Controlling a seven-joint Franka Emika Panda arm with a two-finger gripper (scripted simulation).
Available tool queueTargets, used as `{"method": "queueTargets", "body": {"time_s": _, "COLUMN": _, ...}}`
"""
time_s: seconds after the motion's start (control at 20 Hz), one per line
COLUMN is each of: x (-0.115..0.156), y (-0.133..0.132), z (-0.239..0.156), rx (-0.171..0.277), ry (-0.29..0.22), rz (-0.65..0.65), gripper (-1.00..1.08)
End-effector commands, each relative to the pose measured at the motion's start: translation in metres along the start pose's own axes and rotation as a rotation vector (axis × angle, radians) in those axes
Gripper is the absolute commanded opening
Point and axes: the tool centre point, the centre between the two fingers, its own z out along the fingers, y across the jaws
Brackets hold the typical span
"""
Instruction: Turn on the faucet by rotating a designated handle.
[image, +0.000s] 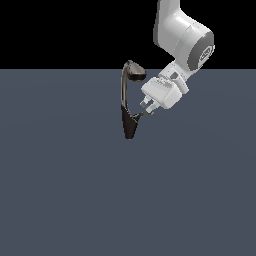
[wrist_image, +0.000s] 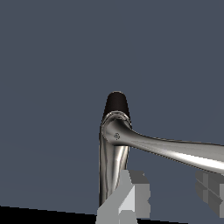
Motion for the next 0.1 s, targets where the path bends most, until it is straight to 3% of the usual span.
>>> {"method": "queueTargets", "body": {"time_s": 0.0, "x": 0.0672, "y": 0.031, "z": 0.0011, "rx": 0.002, "ry": 0.021, "rz": 0.09, "gripper": -1.0}}
{"method": "queueTargets", "body": {"time_s": 0.05, "x": 0.0672, "y": 0.031, "z": 0.0011, "rx": 0.002, "ry": 0.021, "rz": 0.09, "gripper": -1.0}}
